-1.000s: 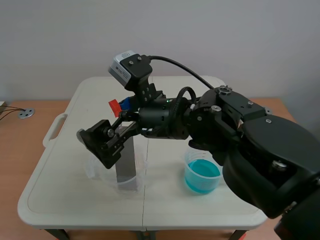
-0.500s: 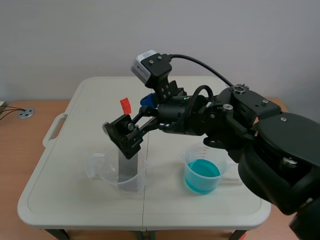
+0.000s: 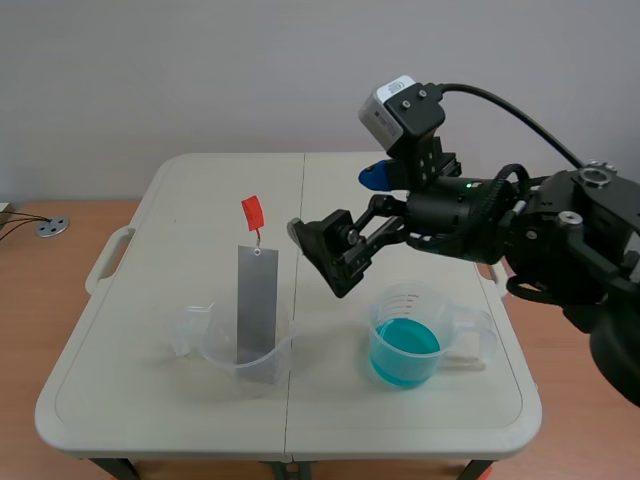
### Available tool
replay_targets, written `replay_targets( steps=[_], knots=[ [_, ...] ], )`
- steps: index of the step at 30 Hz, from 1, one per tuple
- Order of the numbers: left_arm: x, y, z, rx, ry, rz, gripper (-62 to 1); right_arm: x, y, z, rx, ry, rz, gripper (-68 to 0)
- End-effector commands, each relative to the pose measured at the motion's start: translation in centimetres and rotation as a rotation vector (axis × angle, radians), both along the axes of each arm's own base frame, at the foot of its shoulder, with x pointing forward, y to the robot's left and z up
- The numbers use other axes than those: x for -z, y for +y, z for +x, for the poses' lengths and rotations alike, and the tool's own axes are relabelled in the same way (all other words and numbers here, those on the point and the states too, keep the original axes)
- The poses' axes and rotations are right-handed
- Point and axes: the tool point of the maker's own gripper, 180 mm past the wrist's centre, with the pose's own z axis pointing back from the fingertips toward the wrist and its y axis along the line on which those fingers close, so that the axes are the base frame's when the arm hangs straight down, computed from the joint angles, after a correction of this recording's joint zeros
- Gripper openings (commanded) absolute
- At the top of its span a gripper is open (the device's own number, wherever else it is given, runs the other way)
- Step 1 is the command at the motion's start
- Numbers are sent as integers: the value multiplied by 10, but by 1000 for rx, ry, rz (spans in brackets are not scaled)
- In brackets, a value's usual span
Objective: Hold the metal plate by the orange handle, dip it into the blue solution, take it out and point at it, then put the plate back in the beaker on the left.
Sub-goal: 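Return to the home posture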
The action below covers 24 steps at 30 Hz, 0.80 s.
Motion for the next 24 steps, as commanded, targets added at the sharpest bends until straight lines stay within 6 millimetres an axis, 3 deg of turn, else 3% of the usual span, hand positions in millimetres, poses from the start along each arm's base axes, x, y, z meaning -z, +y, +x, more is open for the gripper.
replay_targets(
  steps=[1,6,12,18,24],
  knots=[
    [-18,-5,15,19,-74,-9,14,-17,-1,-2,1,-45,31,-12],
    [-71,-19,57,69,-282,-29,14,-23,-13,-21,23,-68,25,-12],
    [-130,-45,86,139,-510,-86,14,-28,-28,-46,50,-73,26,-12],
    [-158,-53,111,147,-625,-99,14,-32,-46,-67,92,-69,33,-12],
    [-180,-64,119,179,-688,-112,14,-38,-66,-84,150,-62,21,-12]
  ],
)
